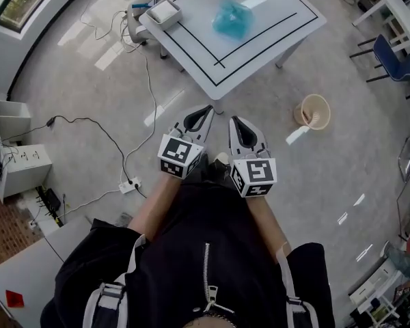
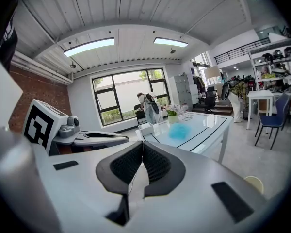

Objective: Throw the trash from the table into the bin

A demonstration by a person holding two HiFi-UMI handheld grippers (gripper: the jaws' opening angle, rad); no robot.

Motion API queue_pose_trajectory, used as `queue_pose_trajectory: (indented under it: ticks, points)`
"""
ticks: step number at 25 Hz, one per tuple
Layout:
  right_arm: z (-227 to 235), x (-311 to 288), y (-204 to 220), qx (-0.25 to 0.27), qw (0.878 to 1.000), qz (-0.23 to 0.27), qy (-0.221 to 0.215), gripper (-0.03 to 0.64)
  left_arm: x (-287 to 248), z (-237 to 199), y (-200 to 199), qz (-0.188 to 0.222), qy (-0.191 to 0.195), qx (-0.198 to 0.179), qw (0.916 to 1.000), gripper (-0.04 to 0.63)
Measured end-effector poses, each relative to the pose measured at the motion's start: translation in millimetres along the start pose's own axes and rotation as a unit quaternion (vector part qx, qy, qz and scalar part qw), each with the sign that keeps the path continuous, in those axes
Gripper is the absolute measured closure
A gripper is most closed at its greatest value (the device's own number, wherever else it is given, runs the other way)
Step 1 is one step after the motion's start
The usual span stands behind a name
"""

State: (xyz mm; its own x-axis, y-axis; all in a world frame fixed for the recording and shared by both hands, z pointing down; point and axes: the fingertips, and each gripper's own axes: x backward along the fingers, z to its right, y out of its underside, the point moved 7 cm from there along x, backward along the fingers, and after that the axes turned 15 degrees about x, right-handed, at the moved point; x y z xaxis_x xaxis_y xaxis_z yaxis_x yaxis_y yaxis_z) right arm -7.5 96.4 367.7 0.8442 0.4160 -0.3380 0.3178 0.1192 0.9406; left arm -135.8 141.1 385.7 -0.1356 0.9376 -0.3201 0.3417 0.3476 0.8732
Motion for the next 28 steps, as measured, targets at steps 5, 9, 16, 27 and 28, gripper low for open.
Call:
queue_pose_trajectory:
  ticks: [5, 9, 16, 27, 28]
  points:
    - [12.1, -20.5, -2.0, 0.003, 1.000, -0.005, -0.004, 0.607, -24.6, -15.9, -6.6, 0.003, 0.002, 0.014, 0.9999, 0.591]
    - [35.3, -43.9, -4.3, 0.000, 1.000, -0.013, 0.005, 0.606, -56.5, -29.1, -20.8, 0.004, 0.014, 0.012, 0.9998, 0.591]
    - [67.9, -102.3, -22.7, -0.001, 0.999, -0.026, 0.023, 0.607, -112.7, -66.8, -53.0, -0.003, 0.048, 0.011, 0.9988, 0.591]
    - [103.2, -216.6, -56.1, 0.009, 0.997, -0.055, 0.048, 0.607, -186.6, -154.2, -108.5, -0.016, 0.084, 0.016, 0.9962, 0.591]
    - [105.2, -226.5, -59.0, 0.009, 0.997, -0.056, 0.050, 0.606, -191.7, -162.1, -113.0, -0.016, 0.086, 0.017, 0.9960, 0.591]
